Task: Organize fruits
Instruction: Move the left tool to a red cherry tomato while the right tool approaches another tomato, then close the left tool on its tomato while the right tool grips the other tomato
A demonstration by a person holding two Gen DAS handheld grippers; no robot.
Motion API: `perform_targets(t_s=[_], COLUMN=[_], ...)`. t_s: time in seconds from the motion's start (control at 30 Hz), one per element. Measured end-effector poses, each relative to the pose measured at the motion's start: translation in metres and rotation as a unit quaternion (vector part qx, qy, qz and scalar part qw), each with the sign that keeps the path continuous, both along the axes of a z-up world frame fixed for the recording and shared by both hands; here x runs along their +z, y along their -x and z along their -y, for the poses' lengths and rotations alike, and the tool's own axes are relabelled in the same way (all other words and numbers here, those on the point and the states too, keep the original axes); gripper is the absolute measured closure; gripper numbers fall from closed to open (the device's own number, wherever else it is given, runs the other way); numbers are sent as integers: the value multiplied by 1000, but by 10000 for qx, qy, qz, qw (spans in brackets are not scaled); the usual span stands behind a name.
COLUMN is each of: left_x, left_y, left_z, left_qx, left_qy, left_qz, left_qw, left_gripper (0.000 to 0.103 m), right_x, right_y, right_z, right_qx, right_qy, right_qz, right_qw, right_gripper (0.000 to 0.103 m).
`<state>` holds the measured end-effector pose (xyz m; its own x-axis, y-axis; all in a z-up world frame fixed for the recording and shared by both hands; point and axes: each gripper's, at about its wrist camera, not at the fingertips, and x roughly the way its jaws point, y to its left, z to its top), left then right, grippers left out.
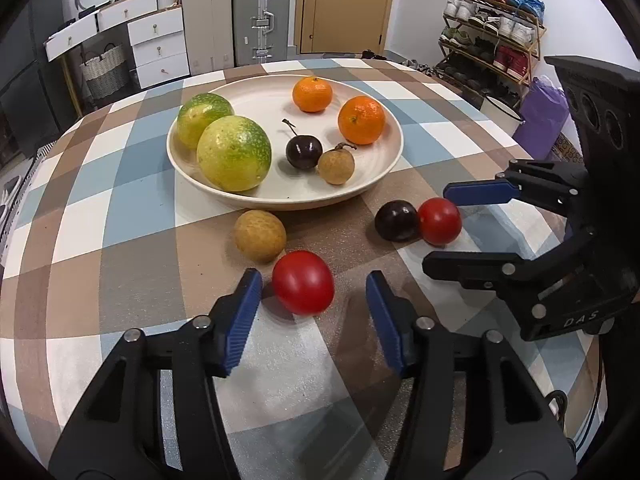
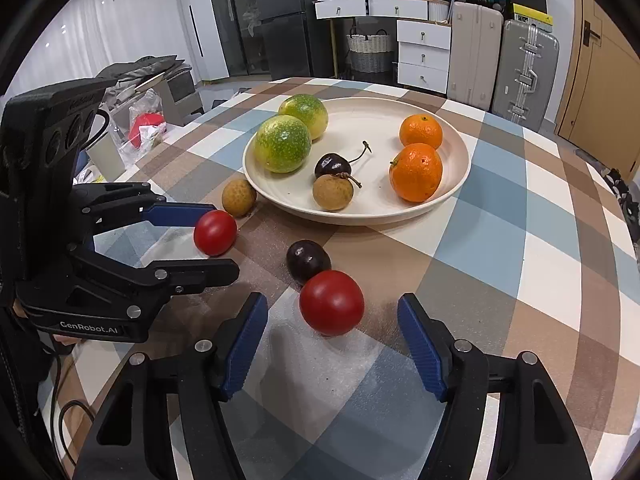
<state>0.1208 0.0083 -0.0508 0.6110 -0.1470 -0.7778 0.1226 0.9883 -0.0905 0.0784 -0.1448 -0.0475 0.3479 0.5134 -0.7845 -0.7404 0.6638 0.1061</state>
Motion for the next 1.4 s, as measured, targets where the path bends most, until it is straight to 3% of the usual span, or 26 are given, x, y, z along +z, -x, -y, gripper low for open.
perform_targets(t_s=[0.13, 0.27, 0.47, 0.77, 1.0, 1.4], left_x=[0, 1, 3, 8, 13, 15], left_y=[0, 1, 2, 5, 8, 8], left_z=[0, -2, -3, -5, -5, -6], left_qx=[10, 11, -34, 10, 6, 112], left_qy=[25, 87, 132, 215, 213, 192], left_qz=[6, 34, 111, 240, 294, 375], left_qw=[10000, 10000, 9998, 9995, 9993, 9990], left_gripper=[59, 77, 77, 77, 77, 77], right_x=[-1, -2, -2, 0, -2, 10], right_y=[-1, -1, 0, 0, 1, 2], right_z=[0, 0, 0, 2, 2, 10], right_qx=[-2, 21, 20, 34, 68, -28], right_qy=[13, 5, 13, -21, 13, -206], right_qz=[-9, -1, -6, -16, 7, 192], right_qw=[10000, 10000, 10000, 10000, 10000, 9996], right_gripper=[33, 34, 38, 50, 71, 71])
